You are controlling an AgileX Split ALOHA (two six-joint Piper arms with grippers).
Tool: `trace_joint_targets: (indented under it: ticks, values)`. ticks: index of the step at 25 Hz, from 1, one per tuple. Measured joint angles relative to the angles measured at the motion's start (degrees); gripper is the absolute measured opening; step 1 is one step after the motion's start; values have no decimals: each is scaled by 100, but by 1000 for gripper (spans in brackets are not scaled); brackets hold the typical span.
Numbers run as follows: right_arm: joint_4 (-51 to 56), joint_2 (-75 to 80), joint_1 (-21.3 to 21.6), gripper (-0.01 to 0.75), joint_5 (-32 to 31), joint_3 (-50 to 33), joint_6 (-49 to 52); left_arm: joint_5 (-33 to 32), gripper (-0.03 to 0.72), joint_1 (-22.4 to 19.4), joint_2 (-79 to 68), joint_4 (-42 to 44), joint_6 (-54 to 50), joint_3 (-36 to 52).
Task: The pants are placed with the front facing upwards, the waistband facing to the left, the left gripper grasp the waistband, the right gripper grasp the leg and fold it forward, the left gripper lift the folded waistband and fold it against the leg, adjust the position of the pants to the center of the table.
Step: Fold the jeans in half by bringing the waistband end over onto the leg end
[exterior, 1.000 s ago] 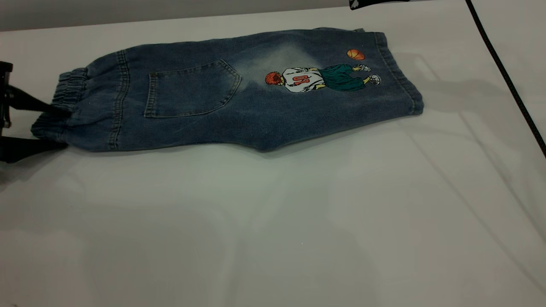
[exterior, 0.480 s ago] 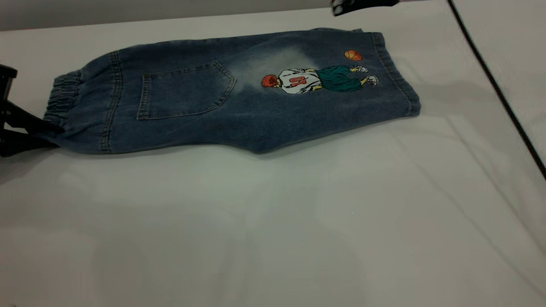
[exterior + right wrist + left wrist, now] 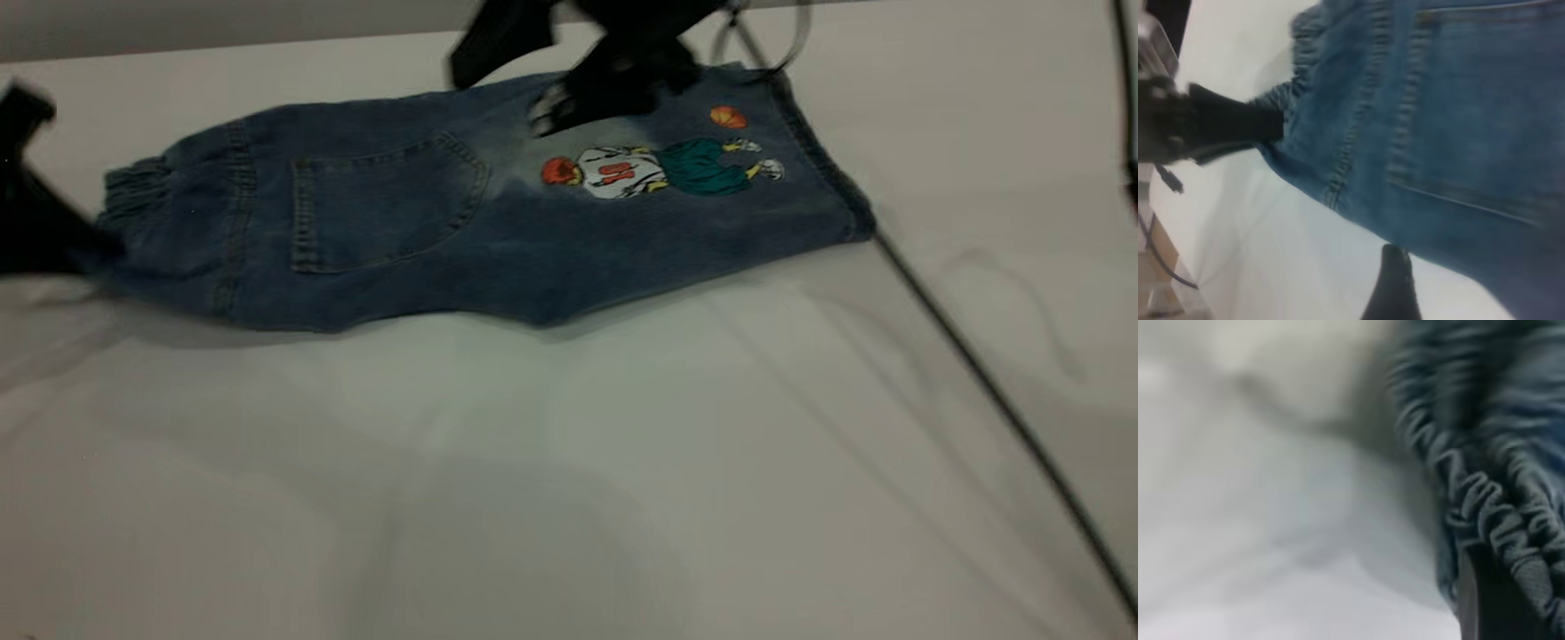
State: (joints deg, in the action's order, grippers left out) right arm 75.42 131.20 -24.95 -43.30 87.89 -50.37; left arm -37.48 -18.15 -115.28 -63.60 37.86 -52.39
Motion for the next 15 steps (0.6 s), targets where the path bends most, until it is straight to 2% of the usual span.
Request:
trace_joint_targets:
  ticks: [6, 15]
  values:
    - [3, 456, -426, 509, 243, 400, 25, -401, 139, 220, 995, 436, -326, -13]
    - [255, 964, -582, 491, 307, 685, 60, -909, 139, 227, 2176, 731, -525, -20]
